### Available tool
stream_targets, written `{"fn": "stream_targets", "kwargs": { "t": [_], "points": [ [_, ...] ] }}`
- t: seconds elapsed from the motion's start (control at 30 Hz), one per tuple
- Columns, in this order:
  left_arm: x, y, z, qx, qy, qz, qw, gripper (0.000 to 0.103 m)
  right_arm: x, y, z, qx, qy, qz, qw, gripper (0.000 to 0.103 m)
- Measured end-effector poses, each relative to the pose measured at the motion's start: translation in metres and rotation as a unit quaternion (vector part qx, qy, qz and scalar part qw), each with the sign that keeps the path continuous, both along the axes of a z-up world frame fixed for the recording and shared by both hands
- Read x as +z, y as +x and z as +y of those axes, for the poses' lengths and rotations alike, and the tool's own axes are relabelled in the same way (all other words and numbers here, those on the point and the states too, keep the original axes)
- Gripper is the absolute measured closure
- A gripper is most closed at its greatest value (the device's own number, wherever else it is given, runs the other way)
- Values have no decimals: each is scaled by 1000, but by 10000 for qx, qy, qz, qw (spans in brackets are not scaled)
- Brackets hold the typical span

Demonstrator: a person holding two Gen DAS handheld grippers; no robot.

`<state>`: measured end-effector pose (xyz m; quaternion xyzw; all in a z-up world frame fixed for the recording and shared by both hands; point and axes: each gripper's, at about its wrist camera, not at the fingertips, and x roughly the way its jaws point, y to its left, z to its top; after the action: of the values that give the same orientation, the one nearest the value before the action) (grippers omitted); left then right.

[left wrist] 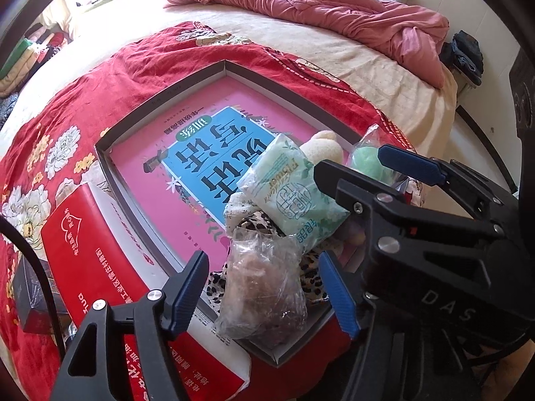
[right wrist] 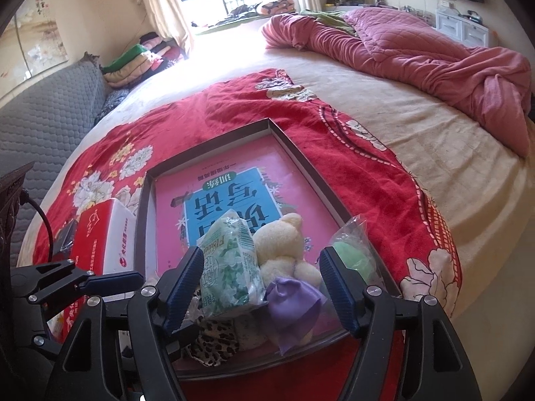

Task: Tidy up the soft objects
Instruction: 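Open the left tool to drop the plastic bag while the right tool releases the tissue pack into the tray, then move both open tools back from the tray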

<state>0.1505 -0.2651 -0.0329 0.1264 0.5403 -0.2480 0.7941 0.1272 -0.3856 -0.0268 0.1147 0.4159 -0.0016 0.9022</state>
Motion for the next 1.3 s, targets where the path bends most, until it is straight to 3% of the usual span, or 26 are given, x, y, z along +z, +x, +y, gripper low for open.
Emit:
{"fn": "stream_targets", "kwargs": {
  "t": [0.7,1.3],
  "points": [
    [23,-18,16,248,-40,-457,9986,22,10,-13,-10,-324,27,-169,9993,26],
    [45,-37,42,606,-278,-619,9959,21,23,-29,-1,-342,-145,-259,9990,25]
  ]
}}
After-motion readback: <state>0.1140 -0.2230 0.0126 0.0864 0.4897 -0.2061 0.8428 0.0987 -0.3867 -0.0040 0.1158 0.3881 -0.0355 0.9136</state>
